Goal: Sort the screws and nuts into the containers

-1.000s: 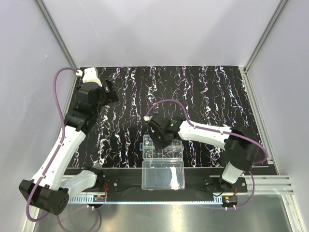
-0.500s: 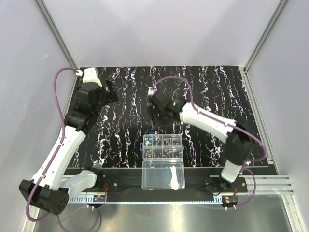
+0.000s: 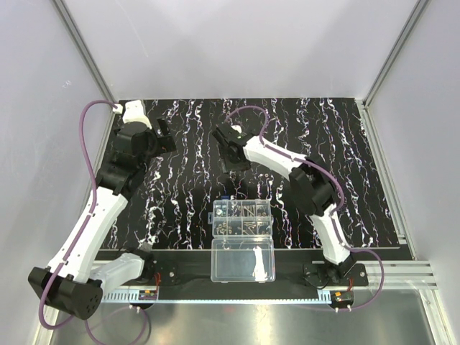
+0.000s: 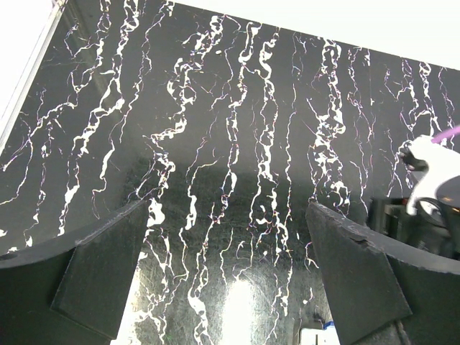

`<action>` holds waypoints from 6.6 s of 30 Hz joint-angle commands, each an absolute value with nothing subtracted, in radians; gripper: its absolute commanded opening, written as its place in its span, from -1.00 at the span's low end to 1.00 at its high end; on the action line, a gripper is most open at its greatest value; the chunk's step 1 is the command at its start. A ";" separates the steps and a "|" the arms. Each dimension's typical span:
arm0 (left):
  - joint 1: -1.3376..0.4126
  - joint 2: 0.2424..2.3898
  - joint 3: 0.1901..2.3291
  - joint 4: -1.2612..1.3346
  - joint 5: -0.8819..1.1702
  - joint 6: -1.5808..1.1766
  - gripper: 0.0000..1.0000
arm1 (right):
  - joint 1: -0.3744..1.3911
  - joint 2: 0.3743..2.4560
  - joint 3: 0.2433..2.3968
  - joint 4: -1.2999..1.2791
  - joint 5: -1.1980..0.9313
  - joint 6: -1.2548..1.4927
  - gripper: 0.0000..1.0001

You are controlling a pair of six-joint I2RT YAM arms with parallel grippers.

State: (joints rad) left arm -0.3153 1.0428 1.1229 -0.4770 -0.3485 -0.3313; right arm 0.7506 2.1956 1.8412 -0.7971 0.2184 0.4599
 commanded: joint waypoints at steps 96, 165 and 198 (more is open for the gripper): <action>-0.322 1.034 1.137 -0.436 -0.334 -0.328 0.98 | 1.012 1.623 1.131 -0.511 -0.058 0.408 -0.12; -0.321 1.078 1.127 -0.428 -0.354 -0.321 0.98 | 0.514 1.985 1.463 -0.664 0.173 0.411 -0.95; -0.319 1.005 1.152 -0.457 -0.391 -0.341 0.98 | 1.118 1.785 1.425 -0.690 0.055 0.457 -1.00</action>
State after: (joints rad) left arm -0.3191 1.0363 1.1229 -0.4843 -0.3645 -0.3328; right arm 1.1191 1.8069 1.4445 -0.7177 0.0471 0.4198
